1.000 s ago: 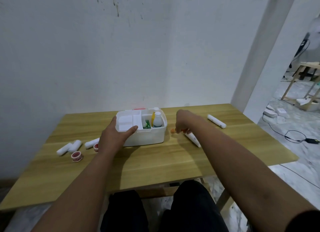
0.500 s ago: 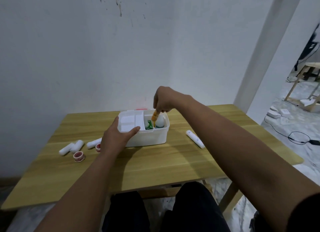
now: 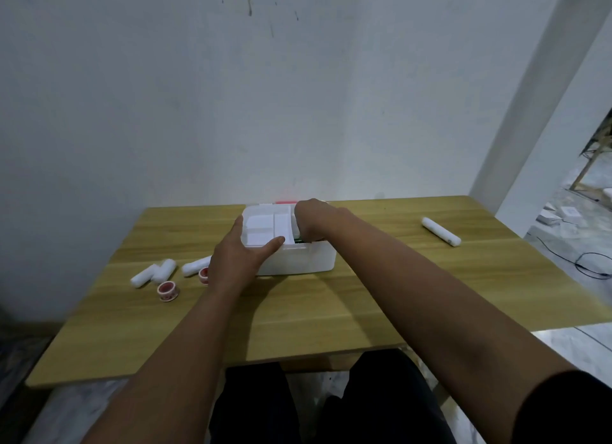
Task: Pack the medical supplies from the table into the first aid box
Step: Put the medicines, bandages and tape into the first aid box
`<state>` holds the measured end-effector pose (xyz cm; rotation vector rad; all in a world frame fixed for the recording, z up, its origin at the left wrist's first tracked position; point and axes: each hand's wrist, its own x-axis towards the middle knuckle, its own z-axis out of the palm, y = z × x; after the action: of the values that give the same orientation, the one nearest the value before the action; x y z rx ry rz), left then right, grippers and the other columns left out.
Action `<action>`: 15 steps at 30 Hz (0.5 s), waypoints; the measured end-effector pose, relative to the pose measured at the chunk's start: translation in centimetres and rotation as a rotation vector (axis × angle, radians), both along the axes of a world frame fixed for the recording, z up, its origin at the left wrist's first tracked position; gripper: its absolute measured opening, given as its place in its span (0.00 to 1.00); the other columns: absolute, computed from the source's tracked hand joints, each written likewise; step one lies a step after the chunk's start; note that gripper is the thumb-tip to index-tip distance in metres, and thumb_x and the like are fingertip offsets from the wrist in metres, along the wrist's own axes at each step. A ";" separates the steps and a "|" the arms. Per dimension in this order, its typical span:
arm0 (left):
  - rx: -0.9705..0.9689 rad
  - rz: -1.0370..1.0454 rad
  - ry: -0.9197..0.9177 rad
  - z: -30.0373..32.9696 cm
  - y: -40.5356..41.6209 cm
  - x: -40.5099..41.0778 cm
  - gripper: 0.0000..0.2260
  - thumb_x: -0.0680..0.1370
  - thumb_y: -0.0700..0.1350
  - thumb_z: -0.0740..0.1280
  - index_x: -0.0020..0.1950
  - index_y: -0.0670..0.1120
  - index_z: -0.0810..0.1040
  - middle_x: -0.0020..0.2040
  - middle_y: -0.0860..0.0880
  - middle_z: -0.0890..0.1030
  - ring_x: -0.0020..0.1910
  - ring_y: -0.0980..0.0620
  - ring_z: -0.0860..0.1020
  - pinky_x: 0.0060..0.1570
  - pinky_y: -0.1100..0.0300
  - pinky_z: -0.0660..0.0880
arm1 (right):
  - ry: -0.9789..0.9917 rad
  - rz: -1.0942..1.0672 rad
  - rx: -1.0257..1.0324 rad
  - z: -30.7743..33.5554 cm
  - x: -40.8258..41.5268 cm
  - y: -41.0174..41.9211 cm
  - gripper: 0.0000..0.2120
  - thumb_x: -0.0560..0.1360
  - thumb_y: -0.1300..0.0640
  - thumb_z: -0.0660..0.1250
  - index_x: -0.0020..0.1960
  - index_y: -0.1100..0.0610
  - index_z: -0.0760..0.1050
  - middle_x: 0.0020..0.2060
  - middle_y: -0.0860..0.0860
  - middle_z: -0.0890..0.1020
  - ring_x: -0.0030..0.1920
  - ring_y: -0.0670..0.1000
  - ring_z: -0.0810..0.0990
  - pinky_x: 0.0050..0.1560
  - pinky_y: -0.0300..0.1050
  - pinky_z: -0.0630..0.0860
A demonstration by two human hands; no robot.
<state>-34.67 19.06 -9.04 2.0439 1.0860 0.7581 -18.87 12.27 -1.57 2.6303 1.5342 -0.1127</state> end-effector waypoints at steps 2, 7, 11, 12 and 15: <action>-0.001 -0.003 -0.007 0.0 0.0 -0.1 0.42 0.71 0.67 0.75 0.81 0.55 0.65 0.74 0.49 0.76 0.72 0.44 0.73 0.56 0.50 0.70 | 0.022 -0.012 -0.002 0.2 0.0 -0.1 0.07 0.76 0.64 0.70 0.45 0.58 0.72 0.38 0.51 0.74 0.39 0.52 0.76 0.31 0.42 0.69; -0.001 -0.015 -0.003 0.2 -0.5 -0.1 0.43 0.72 0.65 0.76 0.82 0.54 0.64 0.76 0.48 0.74 0.74 0.43 0.71 0.61 0.45 0.73 | 0.273 -0.074 0.169 3.2 1.4 -0.8 0.04 0.71 0.68 0.75 0.45 0.62 0.83 0.37 0.57 0.85 0.34 0.56 0.88 0.43 0.53 0.87; -0.017 -0.010 0.016 -0.1 -0.2 0.0 0.45 0.71 0.68 0.75 0.83 0.55 0.62 0.77 0.48 0.72 0.75 0.41 0.70 0.66 0.37 0.72 | 0.358 -0.154 0.446 6.4 4.6 -3.5 0.06 0.76 0.68 0.68 0.46 0.64 0.84 0.38 0.59 0.86 0.34 0.56 0.88 0.40 0.53 0.87; -0.021 -0.009 0.016 -0.2 -0.1 0.0 0.45 0.70 0.68 0.75 0.82 0.55 0.62 0.77 0.48 0.73 0.75 0.41 0.71 0.66 0.36 0.72 | 0.329 -0.181 0.480 6.6 5.7 -4.4 0.06 0.76 0.68 0.68 0.45 0.63 0.83 0.37 0.58 0.87 0.34 0.55 0.88 0.40 0.53 0.87; -0.023 -0.007 0.018 -0.4 0.1 0.1 0.46 0.70 0.69 0.75 0.83 0.55 0.62 0.77 0.48 0.72 0.75 0.41 0.71 0.66 0.37 0.72 | 0.244 -0.286 0.385 5.8 8.4 -6.9 0.04 0.73 0.64 0.73 0.45 0.64 0.84 0.37 0.58 0.87 0.36 0.56 0.88 0.43 0.55 0.87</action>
<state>-34.54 19.15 -9.47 2.0373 1.0918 0.7219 -10.45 5.41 4.21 3.2400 1.3428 -0.1807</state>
